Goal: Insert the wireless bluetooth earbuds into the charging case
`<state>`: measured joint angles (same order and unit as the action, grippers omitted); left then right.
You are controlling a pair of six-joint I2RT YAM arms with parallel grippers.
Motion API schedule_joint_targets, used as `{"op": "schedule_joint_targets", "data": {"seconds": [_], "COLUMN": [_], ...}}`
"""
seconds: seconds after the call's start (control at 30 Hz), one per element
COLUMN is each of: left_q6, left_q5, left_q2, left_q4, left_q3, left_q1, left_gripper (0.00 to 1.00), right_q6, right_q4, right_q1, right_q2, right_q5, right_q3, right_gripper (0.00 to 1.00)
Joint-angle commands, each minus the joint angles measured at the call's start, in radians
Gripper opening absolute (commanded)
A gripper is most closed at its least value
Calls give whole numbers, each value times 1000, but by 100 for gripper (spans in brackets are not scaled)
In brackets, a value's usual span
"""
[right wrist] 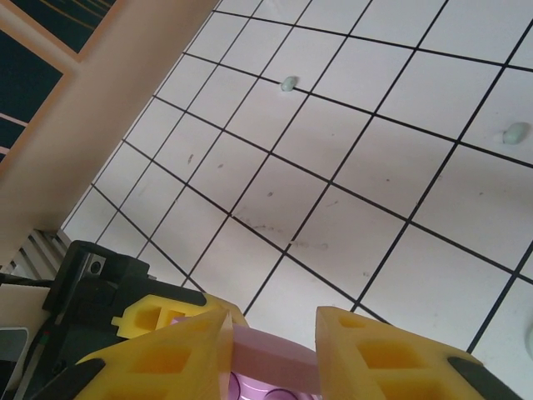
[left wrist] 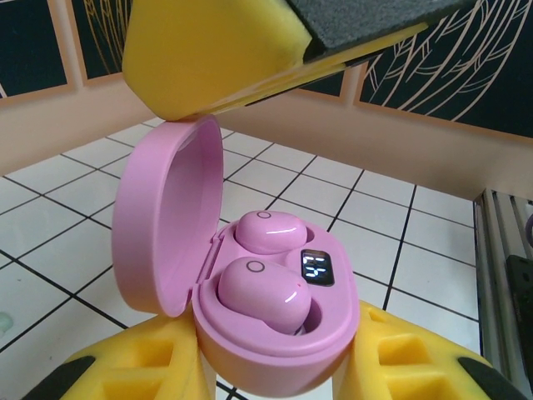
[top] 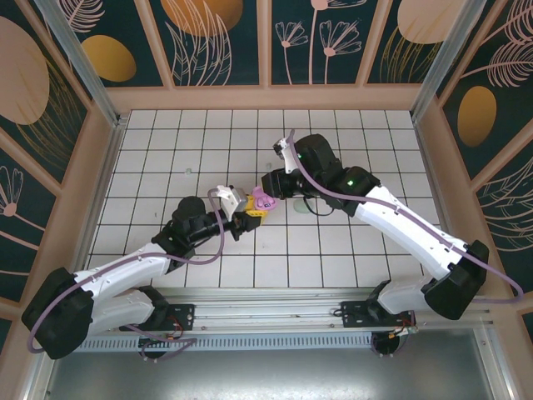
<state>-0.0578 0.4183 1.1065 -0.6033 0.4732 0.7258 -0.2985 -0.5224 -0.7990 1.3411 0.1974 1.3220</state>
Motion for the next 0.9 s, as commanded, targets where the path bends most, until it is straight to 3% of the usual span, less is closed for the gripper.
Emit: {"op": "schedule_joint_targets", "data": {"seconds": [0.0, 0.5, 0.77, 0.87], "left_q6": [-9, -25, -34, -37], "left_q5": [3, -62, -63, -65], "left_q2": [-35, -77, -87, -93], "left_q4": [-98, -142, -144, -144], "left_q3": [-11, -42, -42, -42], "left_q1": [4, 4, 4, 4], "left_gripper": [7, 8, 8, 8], "right_q6": [-20, -64, -106, -135], "right_q4": [-2, 2, 78, 110], "right_q1": [3, 14, 73, 92], "right_q2": [0, -114, -168, -175], "right_q5": [38, 74, 151, 189], "right_q3": [-9, -93, -135, -154], "right_gripper": [32, 34, 35, 40]}}
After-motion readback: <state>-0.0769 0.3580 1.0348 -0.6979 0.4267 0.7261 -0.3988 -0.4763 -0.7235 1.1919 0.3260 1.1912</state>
